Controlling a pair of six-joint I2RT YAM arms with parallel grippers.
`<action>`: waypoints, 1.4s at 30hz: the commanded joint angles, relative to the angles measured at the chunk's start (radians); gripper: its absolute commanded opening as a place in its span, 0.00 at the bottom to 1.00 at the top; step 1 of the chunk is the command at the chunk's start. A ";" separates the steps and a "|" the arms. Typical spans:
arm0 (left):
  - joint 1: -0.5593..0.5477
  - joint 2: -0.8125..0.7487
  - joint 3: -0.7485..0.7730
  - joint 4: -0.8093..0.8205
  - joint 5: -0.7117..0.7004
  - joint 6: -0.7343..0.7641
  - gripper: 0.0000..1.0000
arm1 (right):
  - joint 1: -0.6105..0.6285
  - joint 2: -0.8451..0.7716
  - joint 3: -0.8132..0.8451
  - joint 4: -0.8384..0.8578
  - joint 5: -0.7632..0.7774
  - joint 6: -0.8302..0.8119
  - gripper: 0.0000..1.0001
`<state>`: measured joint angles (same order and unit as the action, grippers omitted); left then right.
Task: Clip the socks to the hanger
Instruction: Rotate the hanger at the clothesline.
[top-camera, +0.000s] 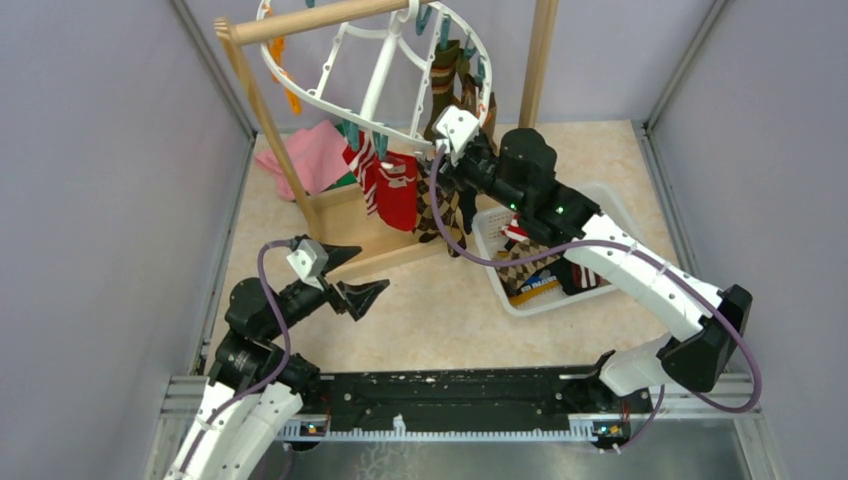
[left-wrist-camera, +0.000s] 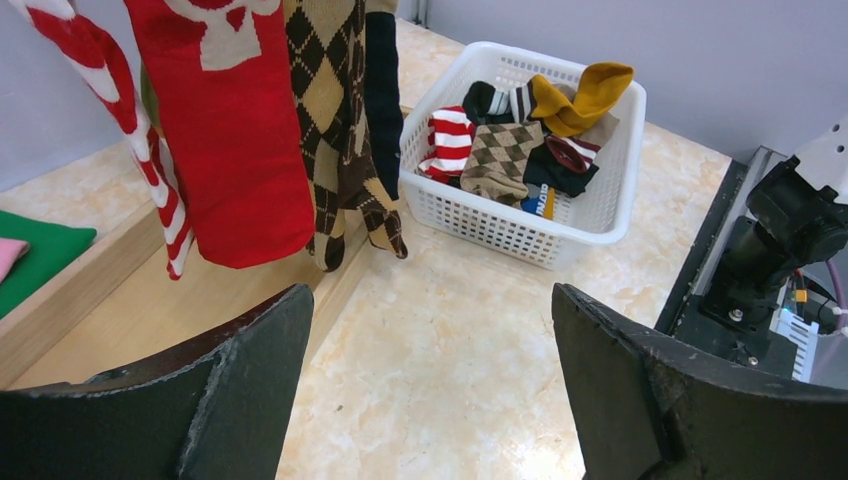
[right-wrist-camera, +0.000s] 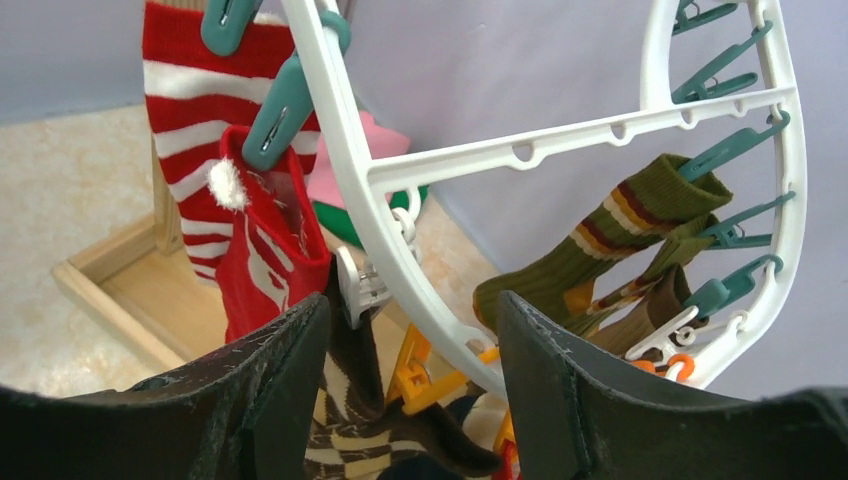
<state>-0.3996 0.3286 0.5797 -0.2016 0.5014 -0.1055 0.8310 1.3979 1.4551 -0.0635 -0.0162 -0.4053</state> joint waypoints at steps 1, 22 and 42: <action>0.004 -0.007 -0.017 0.057 0.020 -0.010 0.94 | 0.010 0.006 0.064 -0.061 0.011 -0.044 0.62; 0.004 0.006 -0.020 0.077 0.033 -0.031 0.94 | -0.054 -0.032 0.039 0.016 0.159 -0.047 0.51; 0.004 0.029 -0.018 0.109 0.052 -0.042 0.94 | -0.259 -0.050 0.044 0.048 0.202 0.002 0.48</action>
<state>-0.3996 0.3435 0.5621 -0.1539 0.5350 -0.1398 0.6514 1.3697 1.4528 -0.1211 0.1184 -0.4599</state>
